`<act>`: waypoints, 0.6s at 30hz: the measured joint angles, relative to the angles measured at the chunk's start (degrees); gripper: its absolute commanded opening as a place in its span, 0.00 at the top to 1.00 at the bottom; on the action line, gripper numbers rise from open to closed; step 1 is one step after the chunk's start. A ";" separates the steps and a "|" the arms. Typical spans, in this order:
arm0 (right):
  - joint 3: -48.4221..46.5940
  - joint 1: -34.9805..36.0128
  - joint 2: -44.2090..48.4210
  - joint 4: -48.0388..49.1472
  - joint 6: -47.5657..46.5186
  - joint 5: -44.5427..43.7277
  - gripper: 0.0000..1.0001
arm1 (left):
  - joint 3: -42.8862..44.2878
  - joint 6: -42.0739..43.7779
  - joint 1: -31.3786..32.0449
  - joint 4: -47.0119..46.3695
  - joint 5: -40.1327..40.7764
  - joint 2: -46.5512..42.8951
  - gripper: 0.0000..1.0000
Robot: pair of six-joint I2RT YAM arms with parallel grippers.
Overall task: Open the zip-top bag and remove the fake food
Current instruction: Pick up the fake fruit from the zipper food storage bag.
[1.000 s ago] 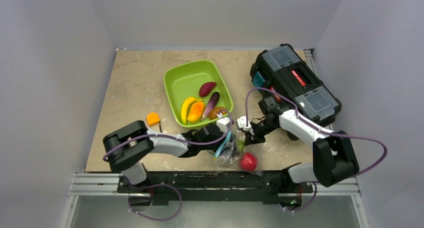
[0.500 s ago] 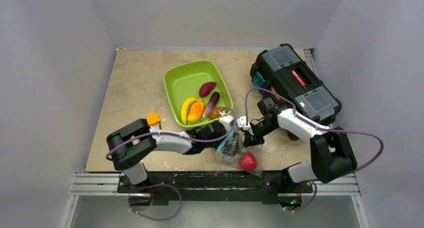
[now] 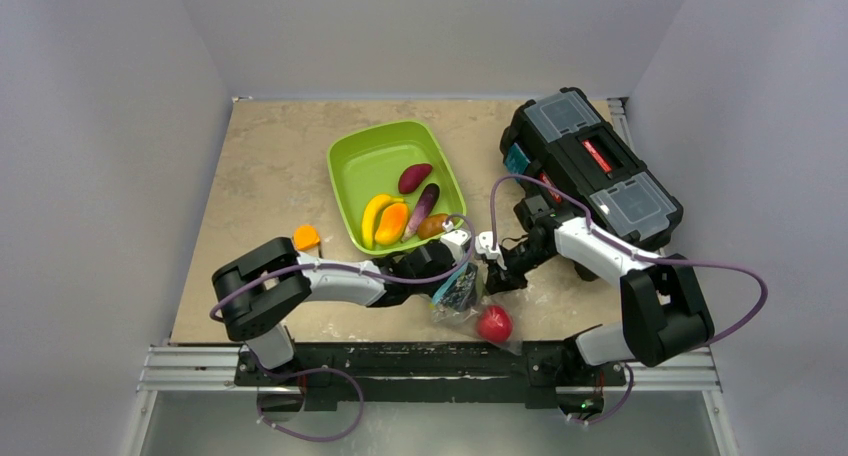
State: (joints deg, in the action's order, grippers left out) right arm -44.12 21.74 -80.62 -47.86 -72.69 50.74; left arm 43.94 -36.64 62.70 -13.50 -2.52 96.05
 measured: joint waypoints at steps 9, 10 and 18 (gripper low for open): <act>0.11 -1.09 1.62 1.38 1.57 1.38 0.94 | -0.02 2.32 0.00 7.04 0.00 -6.67 1.00; 0.26 -1.22 2.08 1.64 1.81 1.36 0.93 | -0.02 2.54 0.00 7.65 0.00 -7.69 1.00; 1.53 -2.62 3.13 3.85 3.50 1.31 0.87 | -0.02 4.61 0.00 12.48 -0.31 -13.40 1.00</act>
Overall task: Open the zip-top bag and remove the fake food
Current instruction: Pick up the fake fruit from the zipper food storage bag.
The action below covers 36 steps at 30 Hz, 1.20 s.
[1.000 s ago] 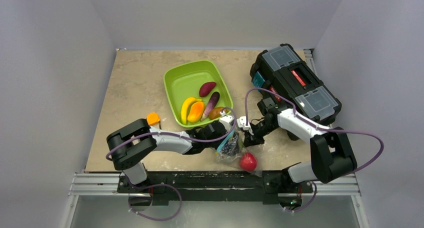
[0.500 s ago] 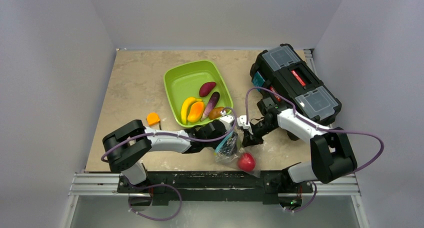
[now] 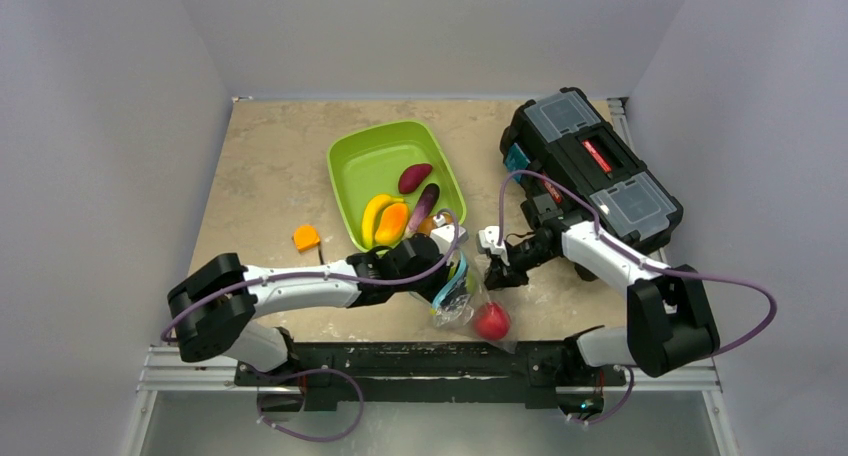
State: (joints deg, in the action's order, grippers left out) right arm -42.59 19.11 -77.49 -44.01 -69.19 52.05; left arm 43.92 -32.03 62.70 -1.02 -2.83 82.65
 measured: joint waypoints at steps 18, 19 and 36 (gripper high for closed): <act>0.94 -2.10 3.17 0.44 -0.42 0.24 0.68 | 0.20 -0.13 -0.79 7.93 -1.88 -5.22 1.00; 0.94 -2.14 3.34 0.15 -0.92 0.42 0.65 | 0.28 -0.37 -1.05 8.07 -2.01 -5.22 1.00; -4.44 -2.25 6.36 -14.93 -11.19 7.56 0.28 | -1.14 -4.87 -2.82 6.03 -3.91 -8.17 1.00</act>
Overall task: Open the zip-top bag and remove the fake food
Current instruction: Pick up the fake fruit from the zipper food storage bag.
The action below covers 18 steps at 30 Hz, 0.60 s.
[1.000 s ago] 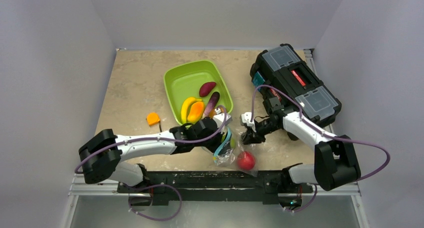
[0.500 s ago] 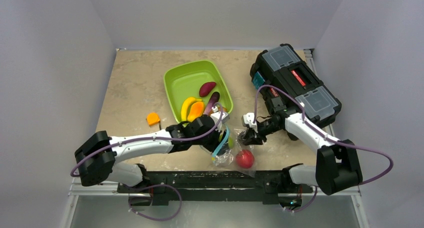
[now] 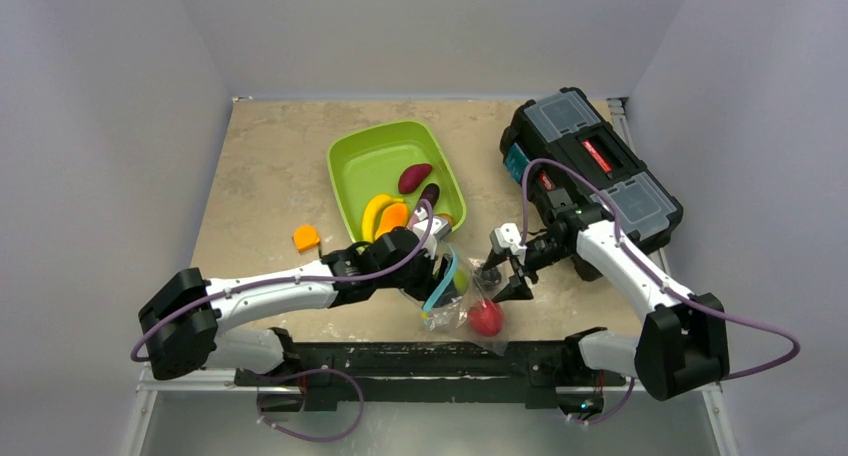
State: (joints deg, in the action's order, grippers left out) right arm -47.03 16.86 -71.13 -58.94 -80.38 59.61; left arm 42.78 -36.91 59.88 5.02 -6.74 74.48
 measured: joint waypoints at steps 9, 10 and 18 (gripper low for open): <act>-1.07 2.64 0.63 0.15 6.62 0.63 0.27 | -0.50 -1.64 -0.02 -1.95 0.04 -0.57 1.00; -0.72 3.50 0.74 1.57 8.70 0.09 0.28 | -0.50 -1.84 -0.02 -2.43 0.04 -0.57 1.00; -0.50 6.25 -2.75 9.86 20.79 -2.51 0.72 | -1.36 -4.61 -0.02 -5.40 0.83 -1.90 1.00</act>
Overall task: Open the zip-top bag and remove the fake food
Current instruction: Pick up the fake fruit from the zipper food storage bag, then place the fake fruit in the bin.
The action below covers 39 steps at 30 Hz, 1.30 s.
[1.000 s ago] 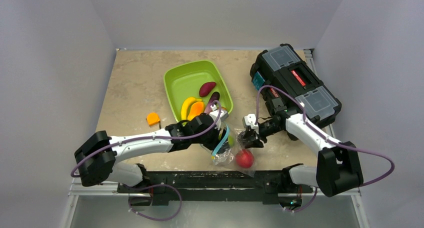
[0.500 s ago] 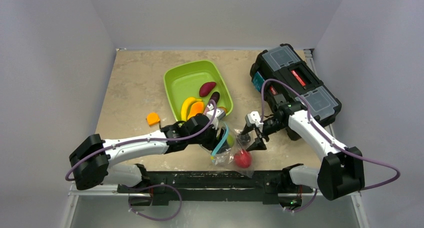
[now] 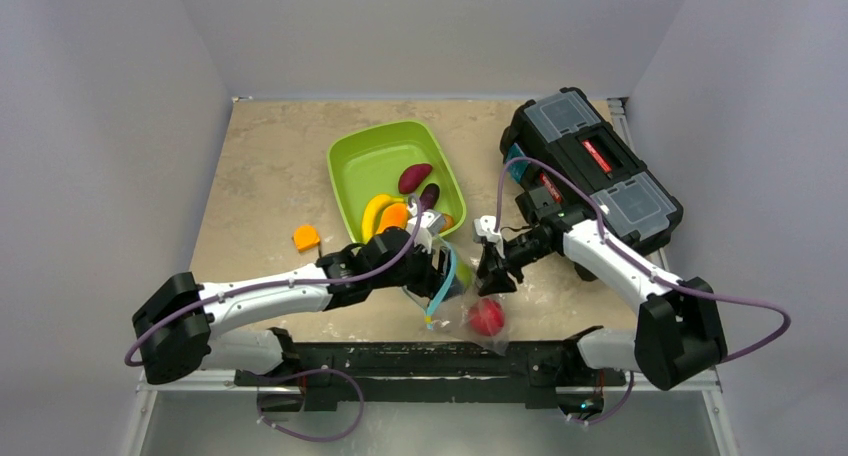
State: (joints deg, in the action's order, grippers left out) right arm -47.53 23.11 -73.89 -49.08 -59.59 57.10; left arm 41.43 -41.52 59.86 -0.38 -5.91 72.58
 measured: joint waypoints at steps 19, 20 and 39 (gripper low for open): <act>3.30 -2.36 6.86 9.92 9.05 -5.64 1.00 | -8.98 -9.03 -7.67 -5.42 2.32 -14.95 1.00; 3.32 -2.47 6.88 10.12 9.14 -5.68 1.00 | -9.29 -9.64 -8.22 -5.66 2.25 -15.61 1.00; 5.90 -5.18 10.51 12.92 10.54 -7.82 1.00 | -2.78 -21.66 -28.68 5.07 2.27 -16.09 1.00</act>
State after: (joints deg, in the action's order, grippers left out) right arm -41.63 17.93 -63.37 -36.16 -49.06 49.28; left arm 38.65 -63.18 31.18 4.69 -3.64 56.49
